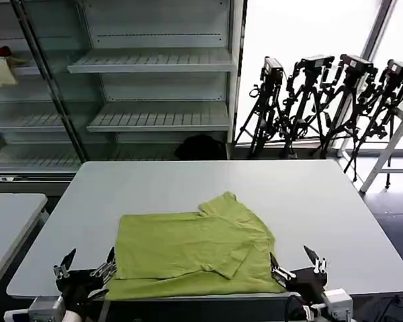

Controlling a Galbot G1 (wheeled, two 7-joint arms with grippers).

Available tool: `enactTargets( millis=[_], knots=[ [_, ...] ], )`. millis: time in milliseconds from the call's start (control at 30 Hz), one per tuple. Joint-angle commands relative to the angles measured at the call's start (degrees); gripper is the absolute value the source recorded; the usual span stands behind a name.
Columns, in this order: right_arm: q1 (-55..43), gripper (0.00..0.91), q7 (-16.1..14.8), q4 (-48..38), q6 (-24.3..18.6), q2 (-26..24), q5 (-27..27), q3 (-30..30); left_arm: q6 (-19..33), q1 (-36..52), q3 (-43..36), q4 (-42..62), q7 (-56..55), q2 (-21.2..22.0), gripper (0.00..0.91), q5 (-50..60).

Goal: Fold and organize the clothes.

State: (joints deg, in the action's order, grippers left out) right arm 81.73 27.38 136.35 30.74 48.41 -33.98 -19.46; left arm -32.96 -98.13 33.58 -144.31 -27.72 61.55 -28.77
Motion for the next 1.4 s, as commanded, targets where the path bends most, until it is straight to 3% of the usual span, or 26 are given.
enactTargets(
  millis=[33, 133, 233, 567, 1400],
  knots=[
    [-36.99, 0.907, -15.14, -27.64, -2.58, 3.09, -2.28, 12.57, 0.11, 17.1, 2.12, 15.81, 11.32, -4.19, 0.907, -11.08],
    [-42.87, 0.907, -15.64, -35.42, -2.91, 6.62, -4.11, 17.47, -0.01, 20.8, 0.17, 20.32, 12.18, -3.89, 0.907, -11.03],
    [-48.47, 0.907, -15.61, -41.95, 0.49, 11.38, -5.59, 20.44, -0.05, 23.64, -2.02, 24.36, 12.64, -3.25, 0.907, -10.72],
    [-52.7, 0.907, -17.82, -49.78, 2.44, 16.04, -4.45, 25.82, -0.14, 27.55, -4.9, 30.34, 12.82, -2.83, 0.907, -10.03],
    [-49.17, 0.907, -19.79, -52.65, 2.42, 19.13, -1.49, 25.46, -0.18, 34.81, -9.37, 40.28, 13.08, 0.38, 0.907, -8.3]
  ],
)
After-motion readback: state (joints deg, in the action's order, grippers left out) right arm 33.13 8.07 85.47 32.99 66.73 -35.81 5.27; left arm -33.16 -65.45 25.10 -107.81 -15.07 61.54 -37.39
